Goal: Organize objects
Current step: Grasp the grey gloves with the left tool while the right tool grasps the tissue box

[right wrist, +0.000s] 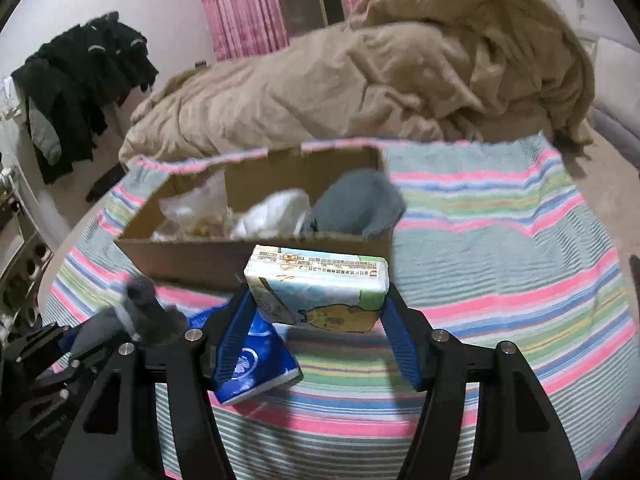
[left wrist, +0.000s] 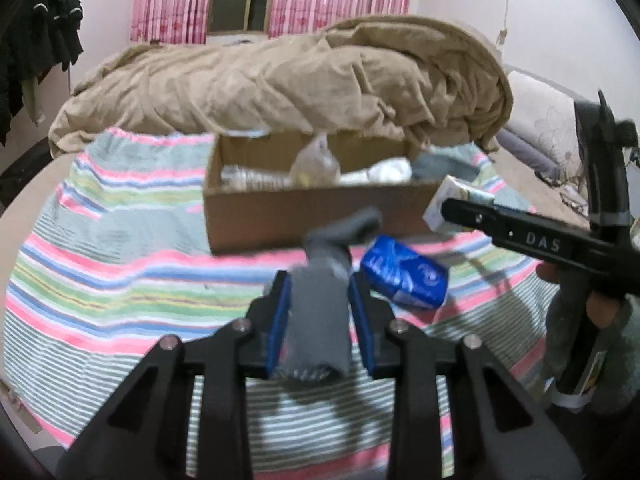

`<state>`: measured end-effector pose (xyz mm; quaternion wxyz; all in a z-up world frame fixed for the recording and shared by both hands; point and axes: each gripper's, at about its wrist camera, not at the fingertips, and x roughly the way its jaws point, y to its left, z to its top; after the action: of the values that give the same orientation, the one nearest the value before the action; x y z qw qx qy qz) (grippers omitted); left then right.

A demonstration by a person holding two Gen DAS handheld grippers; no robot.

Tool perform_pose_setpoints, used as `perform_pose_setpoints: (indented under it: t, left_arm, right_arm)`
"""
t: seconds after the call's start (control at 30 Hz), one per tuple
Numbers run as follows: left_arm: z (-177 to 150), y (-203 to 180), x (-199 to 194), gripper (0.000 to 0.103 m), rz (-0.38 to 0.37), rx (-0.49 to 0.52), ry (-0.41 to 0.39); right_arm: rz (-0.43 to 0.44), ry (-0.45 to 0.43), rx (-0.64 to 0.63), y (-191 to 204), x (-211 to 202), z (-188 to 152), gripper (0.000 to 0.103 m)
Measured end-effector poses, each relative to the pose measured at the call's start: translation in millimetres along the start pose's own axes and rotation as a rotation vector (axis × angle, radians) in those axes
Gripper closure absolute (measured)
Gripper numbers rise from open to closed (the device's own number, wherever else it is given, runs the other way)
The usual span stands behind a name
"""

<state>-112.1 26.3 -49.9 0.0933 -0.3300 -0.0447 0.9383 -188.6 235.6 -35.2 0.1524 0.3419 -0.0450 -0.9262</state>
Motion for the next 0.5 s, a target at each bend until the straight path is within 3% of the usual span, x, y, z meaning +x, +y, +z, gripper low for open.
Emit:
perform_pose_setpoints:
  t: [0.2,0.3,0.5]
  left_arm:
    - [15,1,-17,0.072,-0.027,-0.015,-0.030]
    - [11,-3,-4,0.069,-0.065,0.006,0.054]
    - [-11,-10,32,0.056,-0.044,0.027,0.184]
  right_arm:
    - [0.044,-0.057,0.027,0,-15,9,0.037]
    - [0.040,-0.082,0.024,1,-20,12,0.037]
    - [0.045,-0.075,0.026,-1,-20,12,0.037]
